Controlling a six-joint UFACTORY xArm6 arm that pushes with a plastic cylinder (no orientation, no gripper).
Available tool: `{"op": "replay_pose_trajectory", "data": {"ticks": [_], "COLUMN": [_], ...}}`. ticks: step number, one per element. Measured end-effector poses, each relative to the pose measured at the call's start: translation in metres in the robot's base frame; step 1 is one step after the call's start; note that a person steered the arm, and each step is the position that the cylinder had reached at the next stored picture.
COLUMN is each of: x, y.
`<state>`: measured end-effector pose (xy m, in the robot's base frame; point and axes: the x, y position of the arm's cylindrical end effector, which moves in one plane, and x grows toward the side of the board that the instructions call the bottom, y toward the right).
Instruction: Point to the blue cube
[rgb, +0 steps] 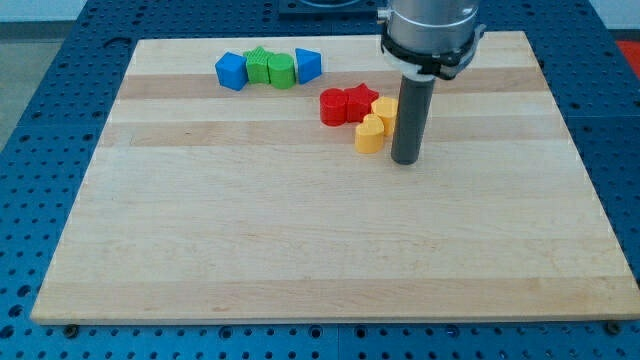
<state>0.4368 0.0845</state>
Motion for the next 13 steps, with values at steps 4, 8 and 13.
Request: {"op": "replay_pose_trajectory", "data": {"ticks": [4,8,13], "x": [-0.025,-0.068,-0.198], "y": [-0.052,-0.213,-0.288]}}
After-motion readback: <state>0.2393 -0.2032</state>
